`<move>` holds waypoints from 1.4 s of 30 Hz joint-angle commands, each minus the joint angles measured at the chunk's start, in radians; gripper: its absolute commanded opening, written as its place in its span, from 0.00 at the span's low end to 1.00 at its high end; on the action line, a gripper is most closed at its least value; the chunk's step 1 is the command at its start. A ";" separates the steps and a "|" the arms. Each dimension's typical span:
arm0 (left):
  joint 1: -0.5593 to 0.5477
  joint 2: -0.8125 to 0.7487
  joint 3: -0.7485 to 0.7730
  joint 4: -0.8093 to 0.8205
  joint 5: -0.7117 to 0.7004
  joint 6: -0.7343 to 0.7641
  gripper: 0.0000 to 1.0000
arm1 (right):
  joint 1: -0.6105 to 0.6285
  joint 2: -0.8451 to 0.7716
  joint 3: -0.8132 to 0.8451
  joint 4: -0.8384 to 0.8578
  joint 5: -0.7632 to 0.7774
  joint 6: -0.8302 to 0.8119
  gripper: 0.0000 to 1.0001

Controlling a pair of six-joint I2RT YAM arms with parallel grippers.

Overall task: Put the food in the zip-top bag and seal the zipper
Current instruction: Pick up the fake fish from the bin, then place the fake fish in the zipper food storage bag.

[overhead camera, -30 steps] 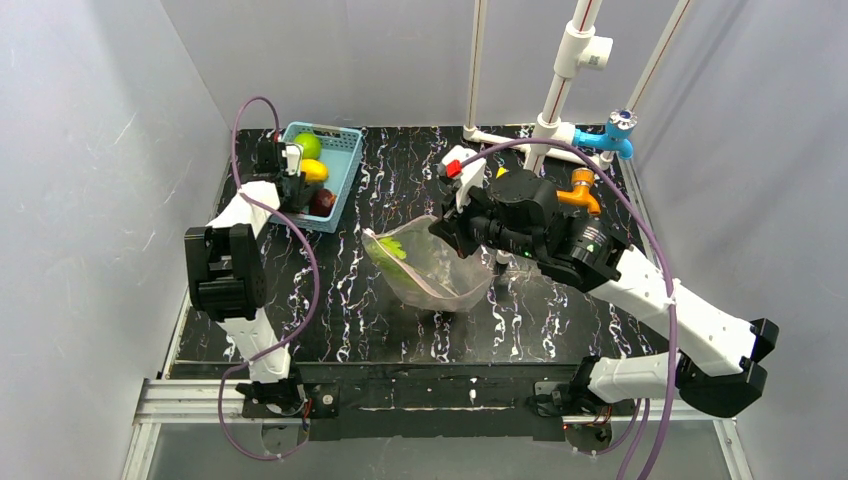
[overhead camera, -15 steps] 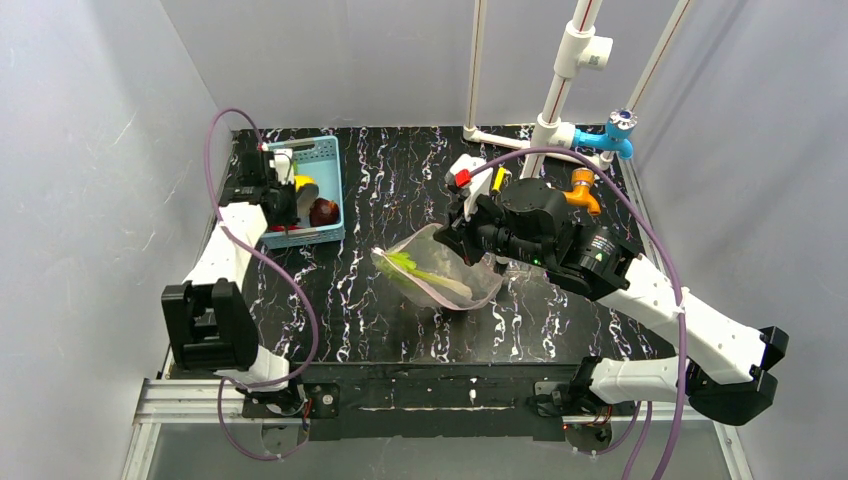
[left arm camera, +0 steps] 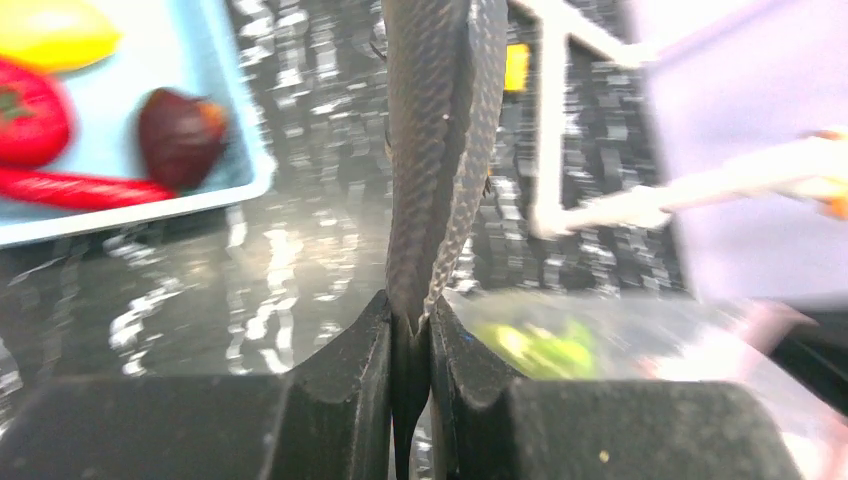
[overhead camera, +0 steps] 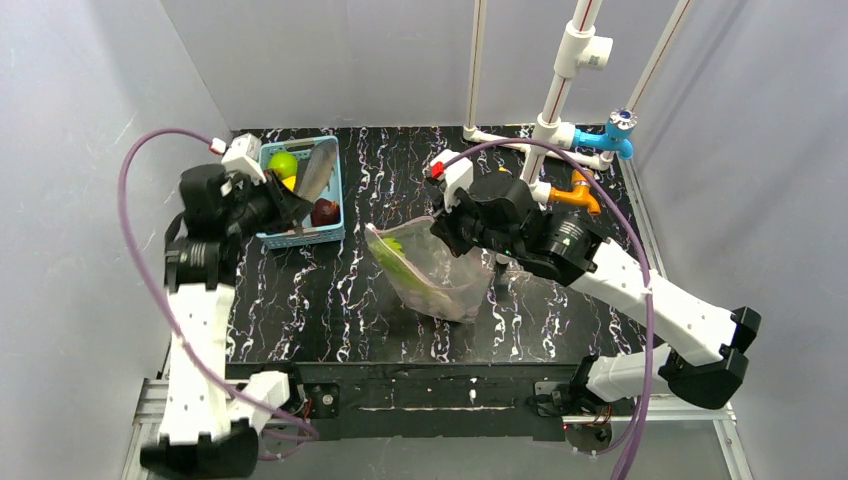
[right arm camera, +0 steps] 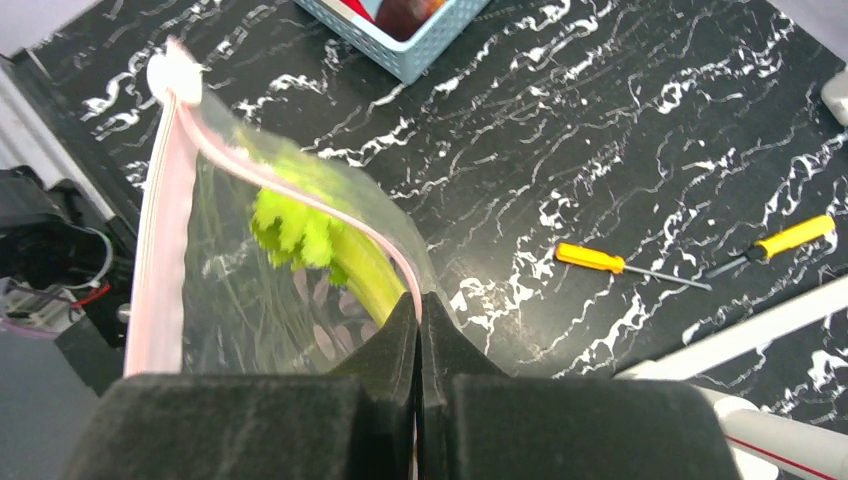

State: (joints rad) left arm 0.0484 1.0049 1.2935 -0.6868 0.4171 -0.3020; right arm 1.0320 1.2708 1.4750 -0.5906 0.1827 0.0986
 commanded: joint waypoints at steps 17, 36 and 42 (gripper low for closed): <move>-0.235 -0.095 0.085 -0.146 0.745 0.437 0.00 | -0.176 0.092 0.187 -0.093 -0.440 -0.083 0.01; -0.604 0.025 0.262 -0.546 0.121 0.632 0.00 | -0.208 0.060 0.165 -0.200 -0.664 -0.219 0.01; -0.730 0.030 0.313 -0.589 -0.087 0.648 0.00 | -0.189 0.118 0.234 -0.301 -0.643 -0.259 0.01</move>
State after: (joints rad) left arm -0.6223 1.0411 1.5345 -1.2028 0.5009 0.3191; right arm 0.8228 1.3679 1.6296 -0.8279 -0.4525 -0.1168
